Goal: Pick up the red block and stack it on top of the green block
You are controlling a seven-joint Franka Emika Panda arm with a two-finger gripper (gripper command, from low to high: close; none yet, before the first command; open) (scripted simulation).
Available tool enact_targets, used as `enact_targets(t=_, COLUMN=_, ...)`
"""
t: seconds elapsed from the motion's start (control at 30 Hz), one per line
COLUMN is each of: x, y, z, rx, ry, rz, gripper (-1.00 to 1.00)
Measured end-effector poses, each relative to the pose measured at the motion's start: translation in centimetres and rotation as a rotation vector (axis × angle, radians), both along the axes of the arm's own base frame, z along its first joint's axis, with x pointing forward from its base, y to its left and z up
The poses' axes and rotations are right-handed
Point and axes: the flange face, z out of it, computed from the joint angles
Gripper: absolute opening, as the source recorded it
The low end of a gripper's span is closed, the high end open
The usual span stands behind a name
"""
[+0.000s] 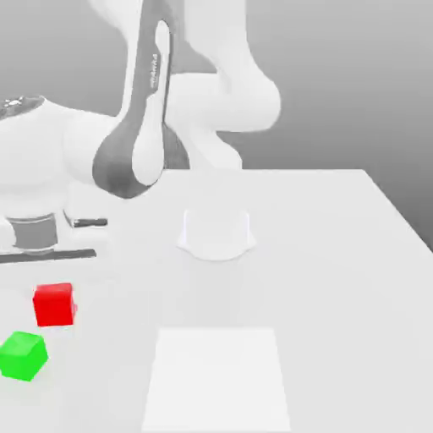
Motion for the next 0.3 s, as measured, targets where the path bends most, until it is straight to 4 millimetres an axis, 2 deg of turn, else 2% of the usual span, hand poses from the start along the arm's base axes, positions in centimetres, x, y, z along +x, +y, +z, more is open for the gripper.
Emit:
enact_targets(t=0.07, x=0.2, y=-1.3, z=-1.3, rx=0.001, ry=-0.004, rz=-0.03, gripper=-1.0)
enact_targets(t=0.17, x=0.2, y=-1.6, z=-4.9, rx=0.001, ry=-0.004, rz=-0.039, gripper=-1.0)
enact_targets(t=0.2, x=0.1, y=-1.6, z=-5.8, rx=0.002, ry=-0.004, rz=-0.04, gripper=1.0)
enact_targets(t=0.3, x=0.1, y=-1.6, z=-5.8, rx=0.002, ry=-0.004, rz=-0.04, gripper=1.0)
